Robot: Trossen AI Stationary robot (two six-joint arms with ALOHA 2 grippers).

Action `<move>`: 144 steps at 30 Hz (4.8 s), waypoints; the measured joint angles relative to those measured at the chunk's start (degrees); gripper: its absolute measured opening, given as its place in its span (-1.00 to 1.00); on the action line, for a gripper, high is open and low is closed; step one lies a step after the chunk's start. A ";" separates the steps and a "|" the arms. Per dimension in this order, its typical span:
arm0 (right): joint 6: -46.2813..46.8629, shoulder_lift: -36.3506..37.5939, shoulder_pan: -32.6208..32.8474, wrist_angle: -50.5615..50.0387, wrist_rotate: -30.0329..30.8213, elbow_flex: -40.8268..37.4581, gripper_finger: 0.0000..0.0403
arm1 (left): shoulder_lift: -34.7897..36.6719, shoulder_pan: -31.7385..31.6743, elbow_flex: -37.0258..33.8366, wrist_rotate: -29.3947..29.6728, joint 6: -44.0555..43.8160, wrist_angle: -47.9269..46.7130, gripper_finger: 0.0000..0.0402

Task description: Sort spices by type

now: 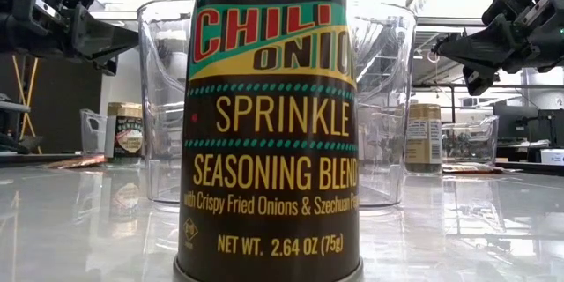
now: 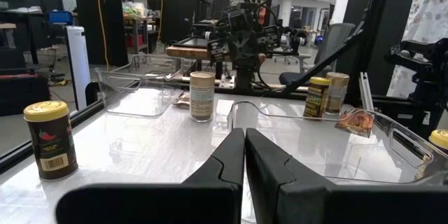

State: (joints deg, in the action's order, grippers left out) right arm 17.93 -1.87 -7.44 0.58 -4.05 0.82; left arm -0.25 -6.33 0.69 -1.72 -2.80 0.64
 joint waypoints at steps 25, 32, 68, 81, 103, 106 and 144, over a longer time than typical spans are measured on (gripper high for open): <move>0.00 0.02 -0.01 0.02 0.00 0.01 -0.99 | 0.00 -0.01 0.01 -0.01 0.02 0.00 -0.99; 0.02 0.02 -0.02 0.02 0.00 0.02 -0.99 | 0.00 0.00 0.00 0.00 0.01 0.01 -0.99; 0.00 0.01 -0.02 0.02 0.00 0.01 -0.99 | 0.00 -0.01 0.01 0.00 0.02 0.00 -0.99; 26.63 0.00 0.00 18.77 10.31 -0.02 -0.99 | 0.00 -0.01 0.02 0.00 0.00 0.00 -0.99; 18.08 -48.50 -5.20 -41.30 27.83 52.79 0.24 | 0.00 0.00 0.02 -0.02 0.02 0.00 -0.99; 22.45 -57.13 -6.20 -52.08 27.86 60.28 0.51 | 0.00 -0.02 0.00 -0.01 0.02 0.00 -0.99; 28.27 -83.66 -13.59 -63.37 7.14 60.58 0.77 | 0.00 0.00 0.02 -0.02 0.00 0.02 -0.99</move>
State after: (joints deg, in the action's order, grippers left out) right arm 46.21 -85.53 -21.04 -62.79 3.08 61.40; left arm -0.25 -6.33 0.71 -1.74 -2.81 0.67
